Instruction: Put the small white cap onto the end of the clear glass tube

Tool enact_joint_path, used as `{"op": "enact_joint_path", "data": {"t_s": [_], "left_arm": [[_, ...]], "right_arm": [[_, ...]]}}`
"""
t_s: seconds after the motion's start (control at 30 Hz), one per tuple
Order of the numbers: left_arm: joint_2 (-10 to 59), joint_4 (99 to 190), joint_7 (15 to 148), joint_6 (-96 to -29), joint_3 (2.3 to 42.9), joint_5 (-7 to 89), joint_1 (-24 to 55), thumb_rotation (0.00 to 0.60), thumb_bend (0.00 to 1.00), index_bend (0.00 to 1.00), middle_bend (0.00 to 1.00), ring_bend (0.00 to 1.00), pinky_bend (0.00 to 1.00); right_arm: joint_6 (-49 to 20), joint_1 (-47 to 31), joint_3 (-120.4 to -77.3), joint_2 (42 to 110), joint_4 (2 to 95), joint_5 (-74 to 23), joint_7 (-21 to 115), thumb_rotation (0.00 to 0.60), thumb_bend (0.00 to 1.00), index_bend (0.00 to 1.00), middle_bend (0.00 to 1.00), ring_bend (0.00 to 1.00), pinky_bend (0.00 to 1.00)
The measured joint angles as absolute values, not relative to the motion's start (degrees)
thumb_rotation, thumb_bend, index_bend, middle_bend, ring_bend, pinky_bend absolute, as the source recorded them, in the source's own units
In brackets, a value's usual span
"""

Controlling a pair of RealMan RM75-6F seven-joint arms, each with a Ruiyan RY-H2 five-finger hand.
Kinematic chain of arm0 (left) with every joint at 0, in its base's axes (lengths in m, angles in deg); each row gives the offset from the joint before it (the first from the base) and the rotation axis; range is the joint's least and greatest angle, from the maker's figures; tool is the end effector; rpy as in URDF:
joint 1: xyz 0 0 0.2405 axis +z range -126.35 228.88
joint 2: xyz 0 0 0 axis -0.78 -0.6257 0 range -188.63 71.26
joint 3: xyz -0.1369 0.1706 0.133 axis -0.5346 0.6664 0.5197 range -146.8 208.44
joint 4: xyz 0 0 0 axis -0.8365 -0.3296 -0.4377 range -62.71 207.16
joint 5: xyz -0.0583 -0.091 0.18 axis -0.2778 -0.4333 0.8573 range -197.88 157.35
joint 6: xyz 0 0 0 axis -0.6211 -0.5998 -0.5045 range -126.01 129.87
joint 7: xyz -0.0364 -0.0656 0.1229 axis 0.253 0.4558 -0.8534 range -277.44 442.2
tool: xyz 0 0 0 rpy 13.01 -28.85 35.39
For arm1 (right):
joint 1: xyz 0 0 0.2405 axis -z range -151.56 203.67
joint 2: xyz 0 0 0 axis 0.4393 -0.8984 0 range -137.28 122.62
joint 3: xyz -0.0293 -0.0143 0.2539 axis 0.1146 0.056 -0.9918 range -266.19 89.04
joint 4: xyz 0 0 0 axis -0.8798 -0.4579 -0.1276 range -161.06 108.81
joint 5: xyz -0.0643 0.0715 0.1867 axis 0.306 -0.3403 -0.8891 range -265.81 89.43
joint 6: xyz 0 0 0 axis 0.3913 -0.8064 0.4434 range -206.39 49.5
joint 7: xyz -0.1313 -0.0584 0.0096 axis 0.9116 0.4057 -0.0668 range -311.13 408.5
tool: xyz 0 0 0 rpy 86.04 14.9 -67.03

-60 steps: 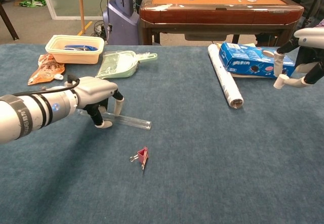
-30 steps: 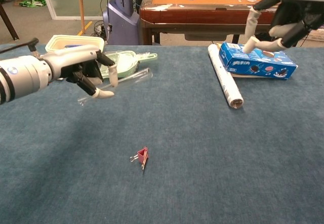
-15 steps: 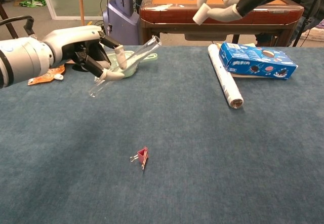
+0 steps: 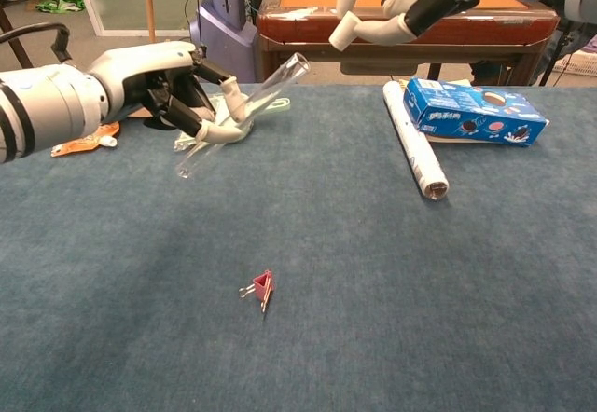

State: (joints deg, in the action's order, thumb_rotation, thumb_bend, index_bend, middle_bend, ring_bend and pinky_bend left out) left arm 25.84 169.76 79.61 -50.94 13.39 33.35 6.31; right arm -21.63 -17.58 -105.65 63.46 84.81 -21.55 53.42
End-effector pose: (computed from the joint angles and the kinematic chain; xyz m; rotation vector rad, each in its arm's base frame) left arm -0.0916 0.3445 0.0072 -1.6750 -1.4787 -1.2487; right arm -0.0613 -0.3210 0.0773 1.8510 -1.1406 1.3698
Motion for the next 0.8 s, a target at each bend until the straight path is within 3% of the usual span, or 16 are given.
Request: {"op": "enact_joint_path", "data": {"t_s": [0.8], "left_arm": [[26.14, 170.11, 80.11, -51.07, 13.31, 32.28, 5.13, 0.6, 0.26, 0.62, 1.0, 1.0, 0.95]], "right_arm": [[-21.81, -20.04, -105.4, 66.15, 83.44, -23.28, 55.62, 0.6, 0.39, 0.63, 1.0, 1.0, 1.0]]}}
